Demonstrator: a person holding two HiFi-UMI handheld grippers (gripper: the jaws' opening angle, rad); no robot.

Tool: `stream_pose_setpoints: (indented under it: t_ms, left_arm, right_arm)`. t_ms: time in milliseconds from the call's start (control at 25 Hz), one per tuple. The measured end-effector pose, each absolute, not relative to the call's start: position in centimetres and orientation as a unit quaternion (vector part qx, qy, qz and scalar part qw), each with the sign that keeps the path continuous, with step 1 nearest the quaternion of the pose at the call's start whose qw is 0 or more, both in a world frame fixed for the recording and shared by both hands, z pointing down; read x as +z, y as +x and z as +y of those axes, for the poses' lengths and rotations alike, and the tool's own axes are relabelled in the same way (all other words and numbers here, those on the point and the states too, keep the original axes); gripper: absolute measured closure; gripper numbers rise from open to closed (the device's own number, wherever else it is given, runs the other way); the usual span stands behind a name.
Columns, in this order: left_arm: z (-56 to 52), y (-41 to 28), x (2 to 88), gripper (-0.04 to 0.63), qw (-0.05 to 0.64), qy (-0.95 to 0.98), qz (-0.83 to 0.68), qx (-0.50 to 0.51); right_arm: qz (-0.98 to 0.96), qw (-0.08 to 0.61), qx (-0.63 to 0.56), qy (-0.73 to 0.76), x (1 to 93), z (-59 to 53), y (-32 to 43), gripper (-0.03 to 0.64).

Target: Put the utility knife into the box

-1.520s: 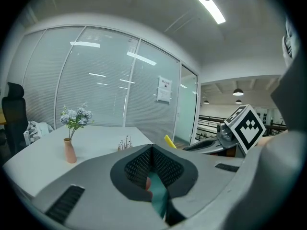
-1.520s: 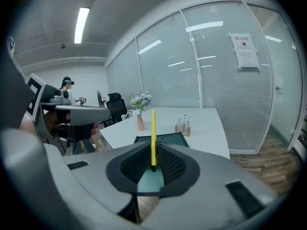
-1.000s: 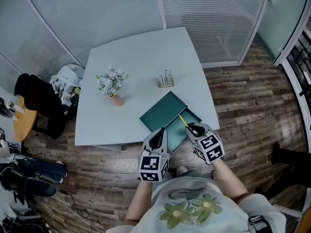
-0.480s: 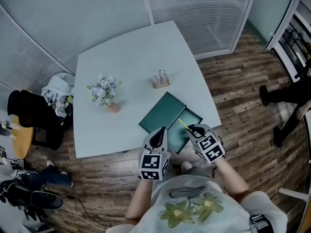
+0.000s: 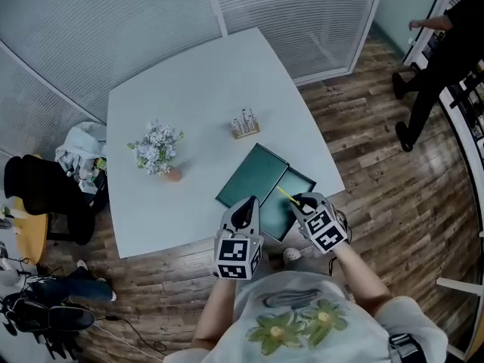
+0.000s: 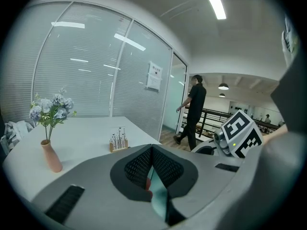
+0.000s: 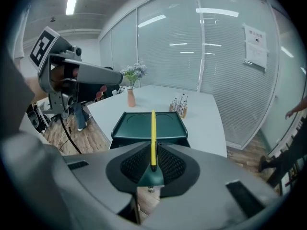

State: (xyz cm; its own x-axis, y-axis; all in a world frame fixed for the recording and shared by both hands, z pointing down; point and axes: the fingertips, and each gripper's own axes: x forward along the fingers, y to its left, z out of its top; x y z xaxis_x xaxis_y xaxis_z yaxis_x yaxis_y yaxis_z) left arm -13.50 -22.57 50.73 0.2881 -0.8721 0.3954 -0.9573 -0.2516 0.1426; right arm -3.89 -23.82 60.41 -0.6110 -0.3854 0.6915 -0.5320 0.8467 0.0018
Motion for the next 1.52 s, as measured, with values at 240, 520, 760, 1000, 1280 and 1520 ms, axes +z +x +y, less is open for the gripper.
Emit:
stream_pose_setpoints:
  t_ms: [240,520,760,1000,1280,1520]
  left_arm:
    - [-23.5,-14.3,51.1,0.594,0.183,0.790,-0.573,0.119]
    - [-24.2,-14.9,51.7,0.594,0.186,0.800,-0.558,0.119]
    - [-24.3,-15.4,52.0,0.594,0.188,0.807,-0.547,0.120]
    - [-24.1,-15.7,52.2,0.594,0.191,0.812,-0.539,0.118]
    - [-23.8,-16.3,52.6,0.594,0.193,0.815,-0.534,0.117]
    - [-23.6,-16.5,52.8,0.594,0.195,0.816,-0.532,0.118]
  right_arm:
    - [-0.881,0.385,0.093,0.258,61.4,-23.9,-4.3,0.563]
    - [-0.873,0.400,0.093,0.262,62.3,-23.6,-4.9,0.563]
    - [-0.867,0.415,0.091,0.262,62.8,-23.1,-5.4,0.563]
    - [-0.861,0.428,0.087,0.262,63.4,-22.7,-5.7,0.563]
    - [-0.852,0.445,0.081,0.264,64.4,-22.3,-5.9,0.563]
    - [-0.845,0.461,0.077,0.259,65.5,-22.0,-5.8,0.563]
